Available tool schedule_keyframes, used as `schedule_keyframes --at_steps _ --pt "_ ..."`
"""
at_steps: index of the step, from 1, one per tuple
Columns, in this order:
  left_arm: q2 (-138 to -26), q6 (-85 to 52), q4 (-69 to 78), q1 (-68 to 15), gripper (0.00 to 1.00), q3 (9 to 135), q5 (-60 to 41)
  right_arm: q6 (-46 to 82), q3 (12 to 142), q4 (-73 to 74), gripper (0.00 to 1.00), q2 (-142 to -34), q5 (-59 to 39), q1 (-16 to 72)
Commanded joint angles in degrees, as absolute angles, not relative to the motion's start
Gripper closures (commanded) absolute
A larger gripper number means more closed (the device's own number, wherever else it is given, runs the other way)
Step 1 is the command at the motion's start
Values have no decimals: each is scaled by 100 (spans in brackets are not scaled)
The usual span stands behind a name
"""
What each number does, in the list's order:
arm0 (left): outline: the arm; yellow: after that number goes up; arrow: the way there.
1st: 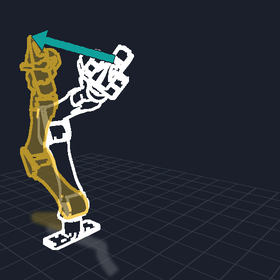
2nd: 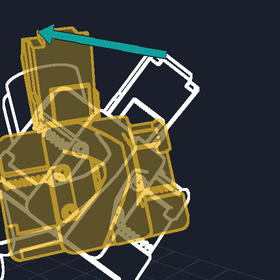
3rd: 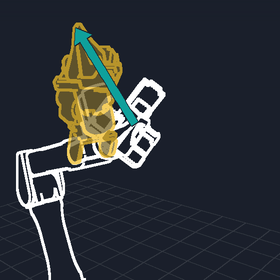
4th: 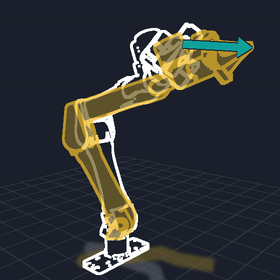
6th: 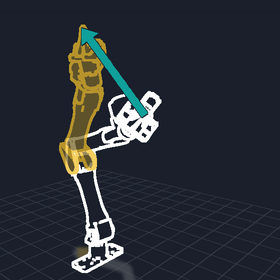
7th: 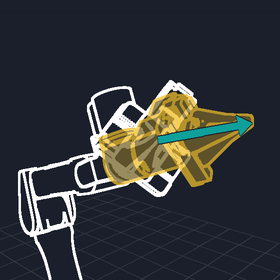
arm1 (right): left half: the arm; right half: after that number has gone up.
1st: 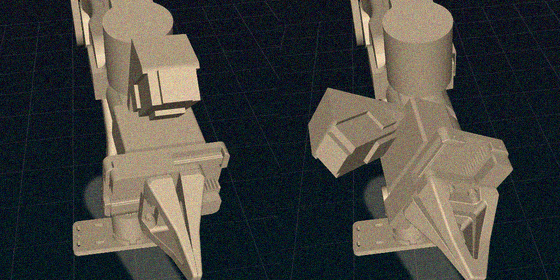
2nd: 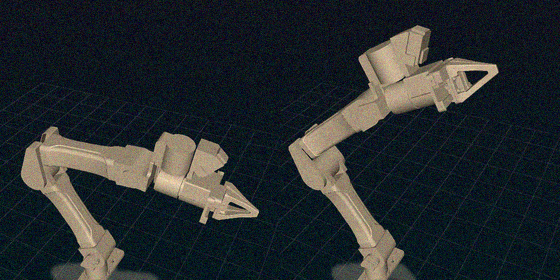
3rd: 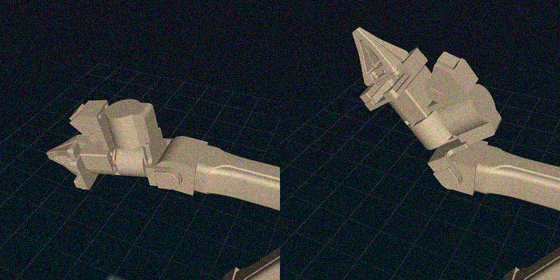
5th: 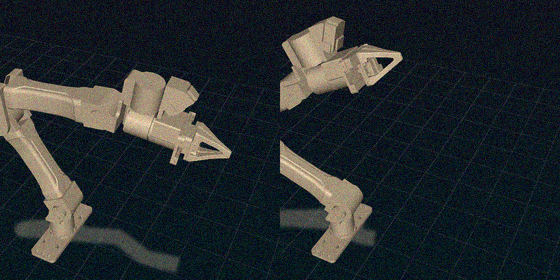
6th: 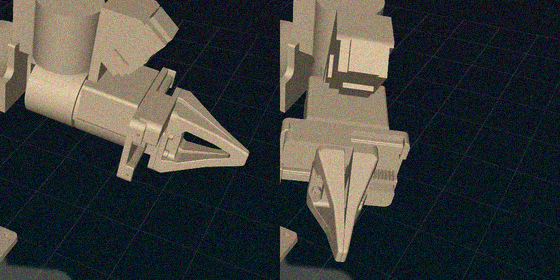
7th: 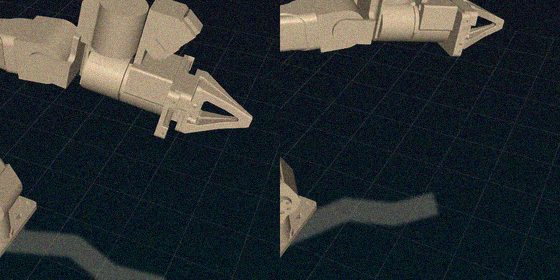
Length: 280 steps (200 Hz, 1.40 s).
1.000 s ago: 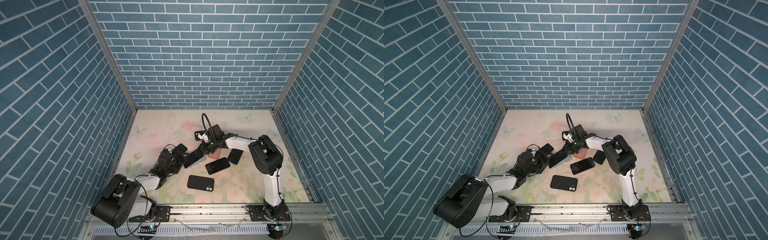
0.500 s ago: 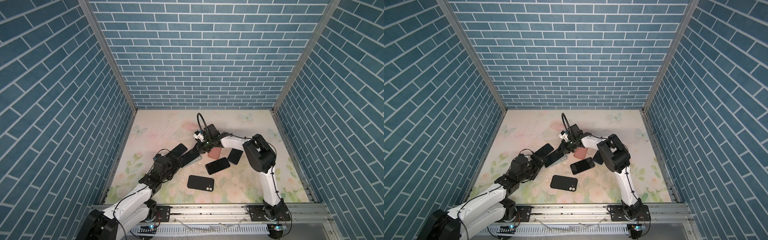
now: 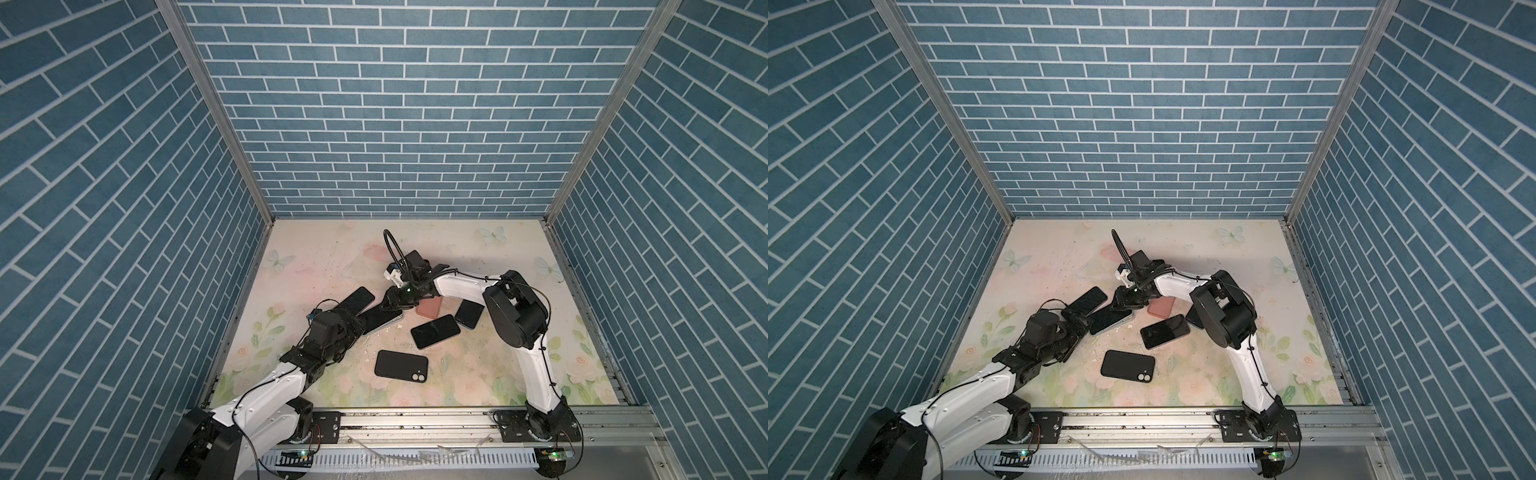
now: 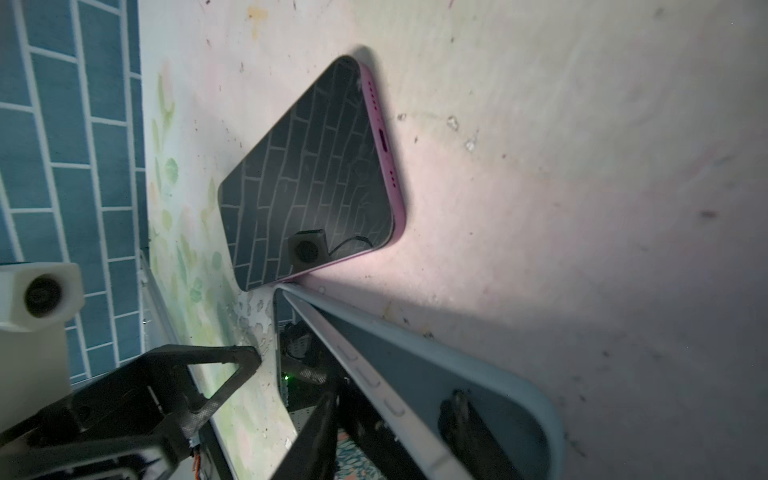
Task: Put the phone into the phone case
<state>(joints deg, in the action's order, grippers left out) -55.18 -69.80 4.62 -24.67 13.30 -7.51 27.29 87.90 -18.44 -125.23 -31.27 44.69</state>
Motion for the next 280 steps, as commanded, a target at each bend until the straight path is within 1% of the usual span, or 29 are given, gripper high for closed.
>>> schedule_keyframes --at_steps 1,35,64,98,134,174,224,280 --pt "-5556 -6865 378 -2443 5 1428 -615 1922 8753 -3090 53 -12600 -1528 4400" --pt "-5485 -6794 321 -2448 5 1439 -565 1664 8914 -3550 43 -12321 -1006 4471" --pt "-5462 -6650 210 -2452 5 1513 -531 1574 8912 -3675 41 -12110 -707 4492" --pt "-5643 -6147 -31 -2450 5 1844 -593 1460 8921 -3739 39 -11890 -611 4492" --pt "-5981 -5892 -10 -2448 5 2120 -711 1364 8874 -3762 39 -11770 -536 4485" --pt "-6260 -5923 164 -2452 5 2166 -815 1366 8751 -3763 41 -11845 -543 4492" --pt "-6214 -5915 41 -2449 5 2179 -739 1389 8839 -3753 47 -12141 -684 4772" --pt "-6143 -6024 7 -2448 5 2053 -627 1467 8977 -3651 50 -12314 -1035 5056"
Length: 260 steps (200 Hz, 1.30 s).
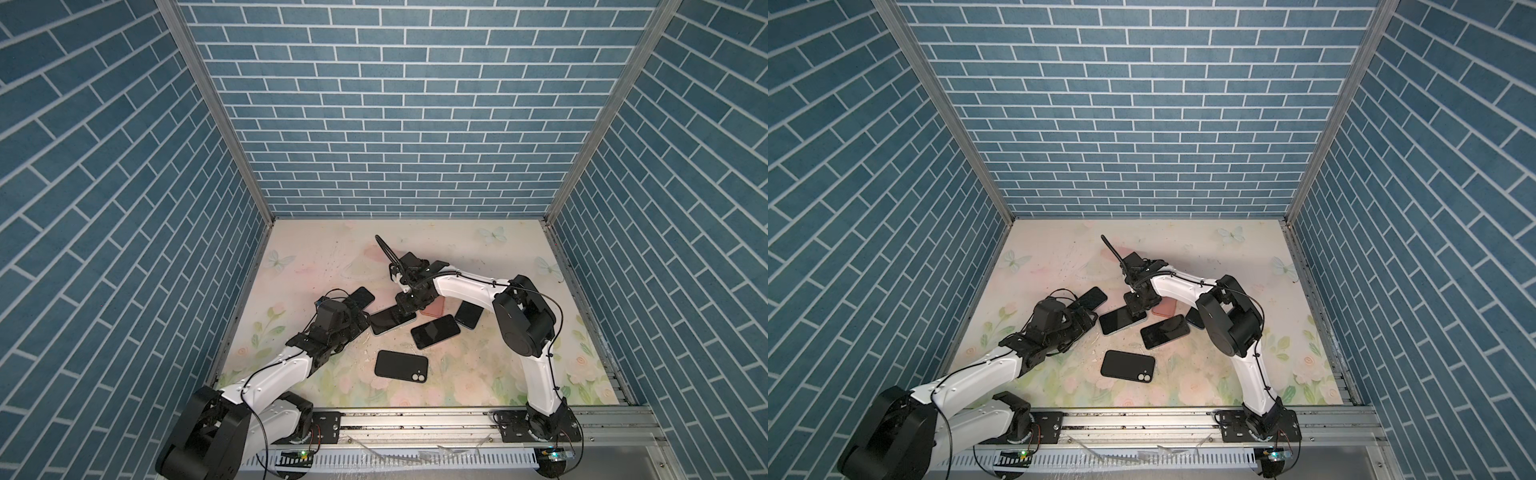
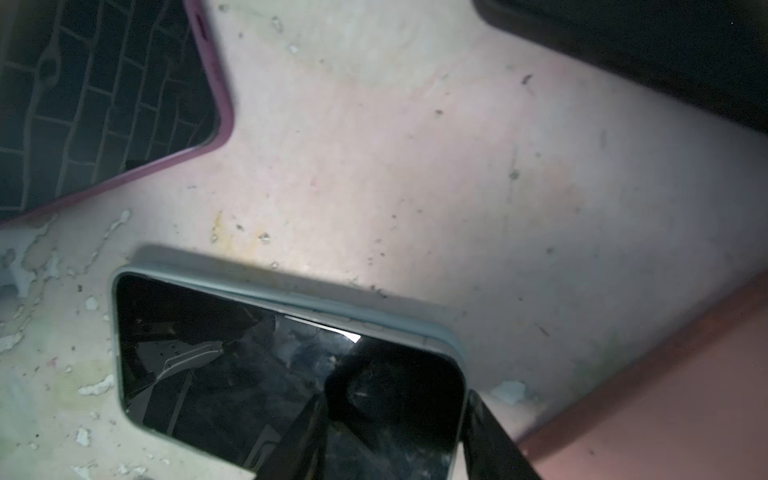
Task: Put the phone into the phone case
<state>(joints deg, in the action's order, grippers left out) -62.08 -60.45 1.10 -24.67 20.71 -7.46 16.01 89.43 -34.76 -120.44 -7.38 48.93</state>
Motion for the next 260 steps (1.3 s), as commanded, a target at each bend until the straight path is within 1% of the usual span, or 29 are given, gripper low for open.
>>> schedule_keyframes --at_steps 1,32,61,81,112,146,191,235,260 --pt "-6139 -6022 4 -2450 5 2050 -621 1472 8971 -3645 50 -12318 -1045 5059" --pt "-6190 -6010 -44 -2446 5 2078 -613 1595 8958 -3529 51 -12371 -1295 5089" --pt "-6353 -6096 -116 -2443 6 2161 -710 1617 8917 -3520 49 -12259 -1215 5070" --pt "-6567 -6139 -113 -2444 7 2273 -920 1669 8788 -3472 45 -12094 -1227 4989" --pt "-7027 -6030 -106 -2444 7 2511 -1361 1705 8675 -3449 44 -11975 -1485 4819" --pt "-7355 -6082 120 -2453 11 2566 -1649 1670 8615 -3551 46 -12022 -1611 4763" --pt "-7453 -6103 272 -2452 18 2602 -1898 1703 8496 -3534 48 -12063 -1837 4718" --pt "-7583 -6133 598 -2456 18 2558 -2019 1759 8306 -3255 48 -12087 -2680 4567" --pt "-7689 -6227 906 -2454 18 2440 -2054 1721 8157 -3044 48 -12086 -3391 4472"
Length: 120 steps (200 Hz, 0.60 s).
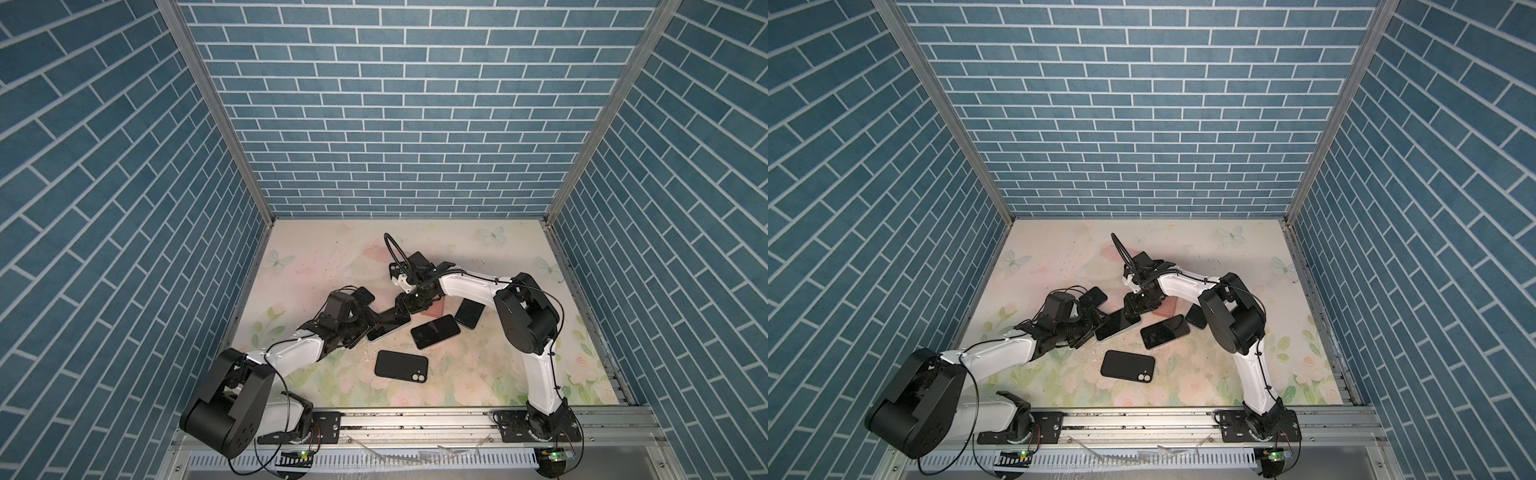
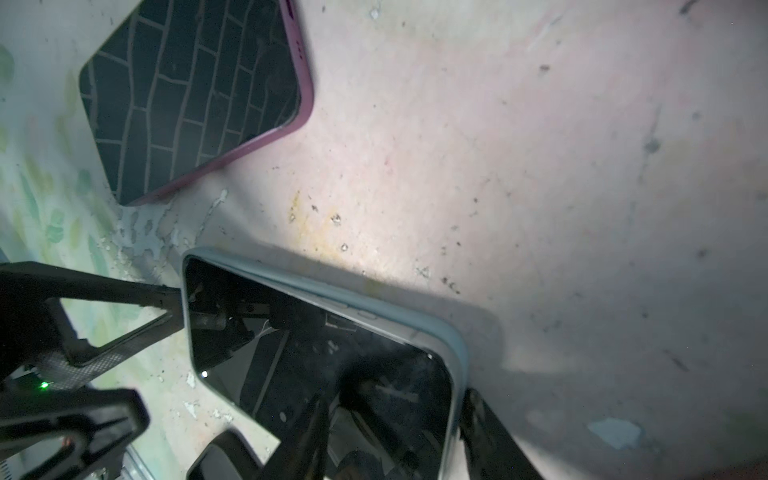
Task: Put the phone into the phone case
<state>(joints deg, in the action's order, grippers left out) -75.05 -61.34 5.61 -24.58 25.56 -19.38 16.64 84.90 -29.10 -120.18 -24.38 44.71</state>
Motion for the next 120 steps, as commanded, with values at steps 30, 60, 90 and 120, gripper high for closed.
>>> schedule_keyframes --at_steps 30,60,90,120 --pt "-7746 -6267 1158 -2455 19 2324 -2064 1836 7861 -2646 48 -11965 -4027 4293" --pt "-7745 -6259 1272 -2461 19 2250 -2045 1836 7714 -2491 47 -11880 -4429 4155" --pt "-7789 -6265 1487 -2453 22 2156 -2073 1887 7560 -2137 50 -11765 -4948 4088" --pt "-7866 -6275 1709 -2452 22 2050 -2108 2128 7326 -1523 53 -11605 -5441 4038"
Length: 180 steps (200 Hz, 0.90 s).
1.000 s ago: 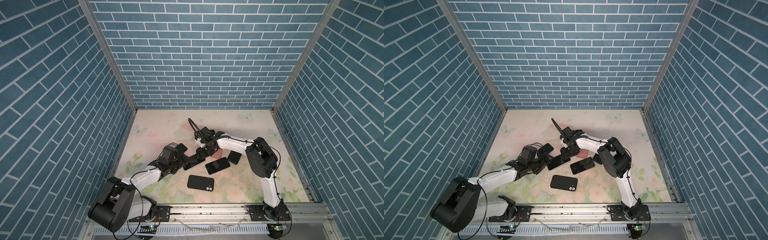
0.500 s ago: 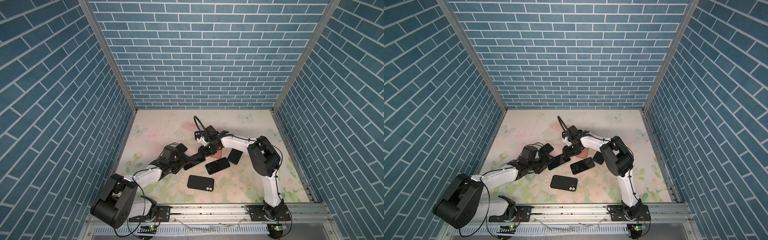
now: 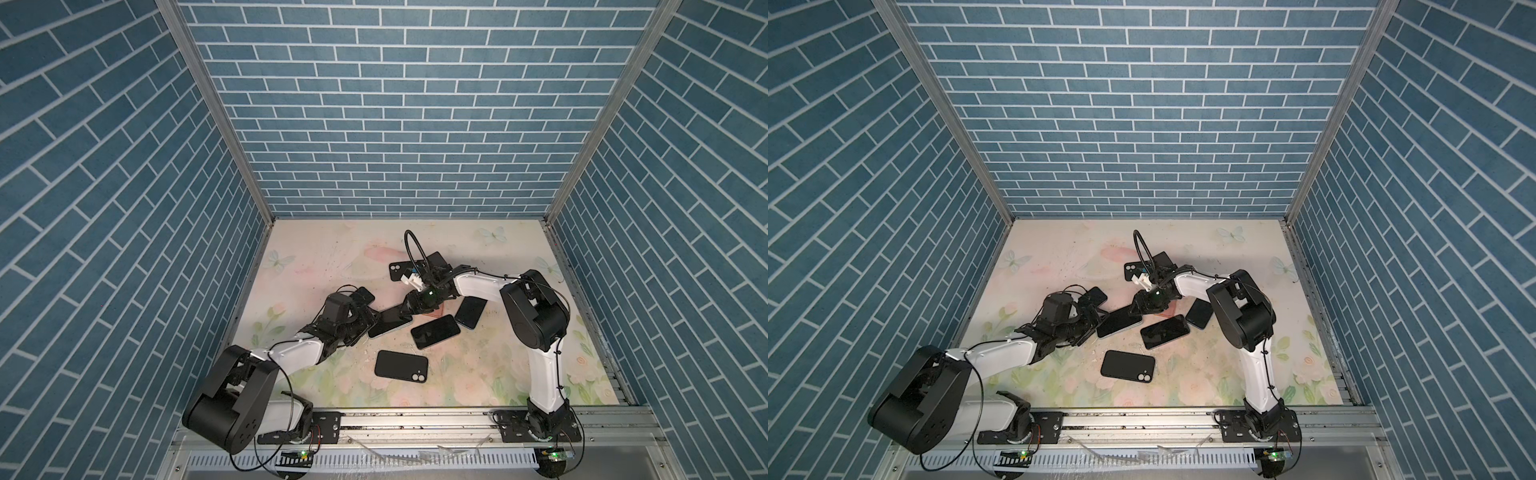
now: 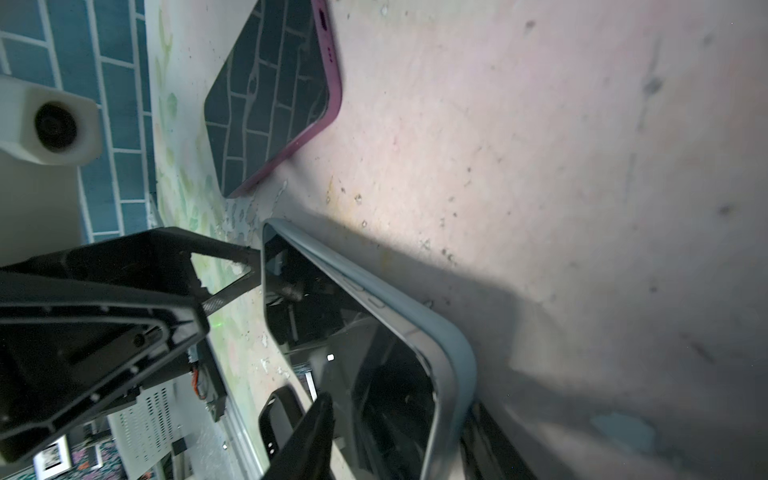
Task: Put the phone into the phone case
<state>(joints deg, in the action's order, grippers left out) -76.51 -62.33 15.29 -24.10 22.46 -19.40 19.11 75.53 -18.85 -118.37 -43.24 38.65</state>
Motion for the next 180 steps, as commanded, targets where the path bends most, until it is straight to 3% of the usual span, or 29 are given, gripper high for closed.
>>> schedule_keyframes --at_steps 1,138,161,180 --pt "-7871 -6275 1716 -2457 22 2054 -2109 2141 7319 -1500 53 -11599 -5449 4036" --pt "-8093 -6274 2011 -2453 23 1830 -2039 3286 6416 632 55 -10987 -5827 3595" --pt "-8088 -6275 2015 -2453 23 1818 -2018 3357 6338 773 62 -10954 -5793 3597" --pt "-8097 -6275 2020 -2454 23 1822 -2017 3296 6337 657 73 -10960 -5728 3595"
